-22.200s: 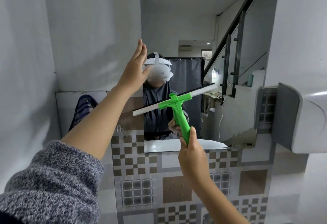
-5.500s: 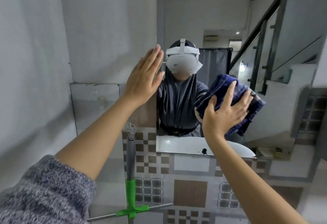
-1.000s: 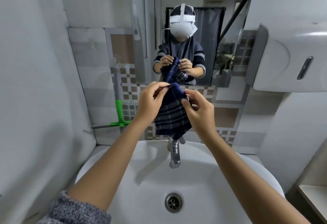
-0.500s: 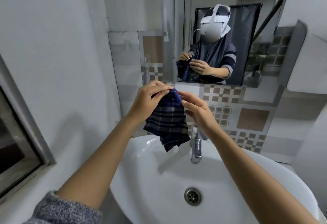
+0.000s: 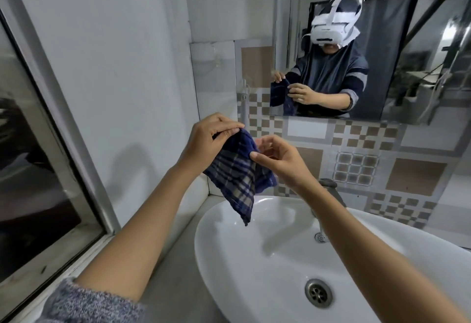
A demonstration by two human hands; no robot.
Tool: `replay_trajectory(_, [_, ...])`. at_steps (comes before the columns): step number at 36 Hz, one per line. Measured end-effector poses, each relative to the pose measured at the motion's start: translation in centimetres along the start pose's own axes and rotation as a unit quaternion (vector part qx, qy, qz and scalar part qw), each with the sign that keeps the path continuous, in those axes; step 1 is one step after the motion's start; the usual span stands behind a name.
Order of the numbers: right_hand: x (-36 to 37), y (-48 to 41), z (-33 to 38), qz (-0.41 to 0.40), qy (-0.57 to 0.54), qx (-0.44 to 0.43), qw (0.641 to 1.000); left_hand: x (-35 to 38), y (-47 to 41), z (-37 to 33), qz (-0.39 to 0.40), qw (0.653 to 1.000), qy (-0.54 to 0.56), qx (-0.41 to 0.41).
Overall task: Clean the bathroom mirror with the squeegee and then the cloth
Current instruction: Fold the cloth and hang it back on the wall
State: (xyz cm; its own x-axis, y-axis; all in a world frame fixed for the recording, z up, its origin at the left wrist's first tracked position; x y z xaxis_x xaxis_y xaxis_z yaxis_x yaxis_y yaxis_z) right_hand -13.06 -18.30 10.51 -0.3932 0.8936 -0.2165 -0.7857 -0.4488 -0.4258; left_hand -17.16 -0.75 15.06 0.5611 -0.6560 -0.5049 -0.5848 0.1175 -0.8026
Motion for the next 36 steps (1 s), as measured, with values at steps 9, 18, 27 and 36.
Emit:
replay_trajectory(9, [0.7, -5.0, 0.8, -0.089, 0.068, -0.029, 0.993, -1.0, -3.1, 5.3, -0.01, 1.0, 0.014, 0.001])
replay_trajectory(18, [1.3, -13.6, 3.0, -0.204, 0.211, -0.084, 0.952, -0.6, -7.6, 11.2, -0.096, 0.995, 0.022, -0.018])
replay_trajectory(27, [2.5, -25.4, 5.9, -0.275, 0.242, -0.128, 0.922, -1.2, -16.2, 16.2, -0.215, 0.973, 0.051, -0.072])
replay_trajectory(36, [2.8, -34.5, 6.7, -0.31, 0.254, -0.153, 0.903, -1.0, -23.8, 20.9, -0.261, 0.961, 0.043, -0.08])
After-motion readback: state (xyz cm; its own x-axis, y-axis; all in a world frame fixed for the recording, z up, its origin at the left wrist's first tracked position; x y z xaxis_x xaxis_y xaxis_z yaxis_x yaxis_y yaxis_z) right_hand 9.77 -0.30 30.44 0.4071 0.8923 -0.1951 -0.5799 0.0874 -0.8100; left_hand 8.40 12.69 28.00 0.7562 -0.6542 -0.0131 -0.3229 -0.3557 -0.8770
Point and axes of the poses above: each hand's wrist, its own y-axis away from the middle knuckle, its own x-axis out of the palm, z = x × y, the point moved 1 cm from there along -y, towards the middle knuckle
